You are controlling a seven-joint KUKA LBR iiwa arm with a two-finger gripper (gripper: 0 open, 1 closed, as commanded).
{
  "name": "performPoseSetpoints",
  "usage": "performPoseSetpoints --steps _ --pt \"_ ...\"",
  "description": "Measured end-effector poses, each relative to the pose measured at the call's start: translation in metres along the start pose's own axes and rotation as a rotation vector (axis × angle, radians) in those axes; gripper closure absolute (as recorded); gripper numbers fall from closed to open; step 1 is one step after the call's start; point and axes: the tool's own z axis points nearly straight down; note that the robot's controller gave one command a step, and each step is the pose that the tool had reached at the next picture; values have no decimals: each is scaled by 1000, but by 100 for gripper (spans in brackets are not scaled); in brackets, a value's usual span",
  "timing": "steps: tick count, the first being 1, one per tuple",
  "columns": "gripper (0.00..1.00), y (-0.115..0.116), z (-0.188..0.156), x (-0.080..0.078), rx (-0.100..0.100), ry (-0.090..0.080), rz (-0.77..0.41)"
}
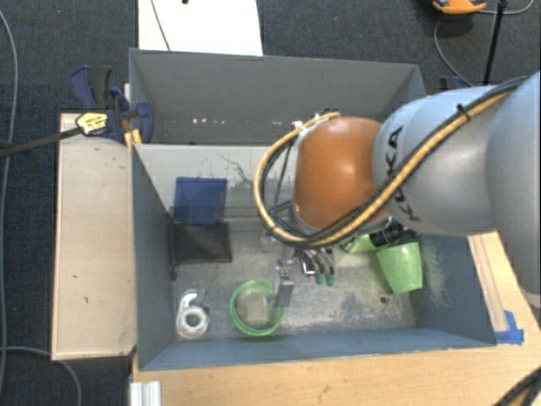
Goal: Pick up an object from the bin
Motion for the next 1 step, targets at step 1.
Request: performPoseSetpoints --steps 1 --pt "0 -1 -4 -1 -1 -7 3"
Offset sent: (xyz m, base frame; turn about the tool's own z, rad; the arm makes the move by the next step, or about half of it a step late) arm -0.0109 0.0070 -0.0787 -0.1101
